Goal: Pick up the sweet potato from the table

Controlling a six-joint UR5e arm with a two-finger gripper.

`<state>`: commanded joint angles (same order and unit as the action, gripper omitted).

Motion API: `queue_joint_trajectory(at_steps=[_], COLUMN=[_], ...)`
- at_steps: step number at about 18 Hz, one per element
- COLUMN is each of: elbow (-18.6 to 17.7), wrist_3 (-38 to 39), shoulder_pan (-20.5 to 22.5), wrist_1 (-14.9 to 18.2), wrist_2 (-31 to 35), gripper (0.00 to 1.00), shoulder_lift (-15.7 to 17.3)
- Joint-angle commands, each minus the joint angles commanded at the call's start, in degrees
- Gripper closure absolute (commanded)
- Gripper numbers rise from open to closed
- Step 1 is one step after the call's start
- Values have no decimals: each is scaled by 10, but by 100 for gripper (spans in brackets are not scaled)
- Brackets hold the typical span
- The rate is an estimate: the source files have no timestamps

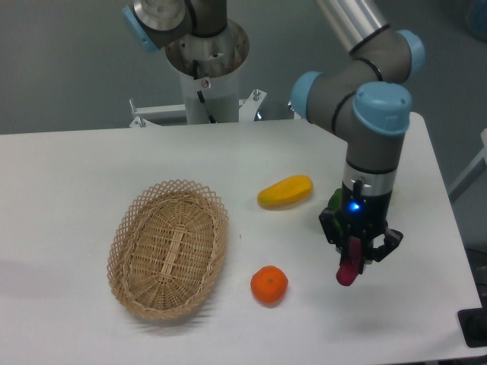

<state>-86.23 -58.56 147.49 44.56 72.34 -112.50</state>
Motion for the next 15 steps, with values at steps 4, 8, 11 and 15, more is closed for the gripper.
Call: queue_joint_trajectory(at_steps=[4,8,11,15], elbow=[16,16,16,16], wrist_3=[22,20,20,18], shoulder_pan=[-7,-7,-7,-7], wrist_1=[1,0,0,1], wrist_2=[-5,-6,-9,-9], gripper=[76,76,76,76], shoulder_lift=[-2,-1,-1,0])
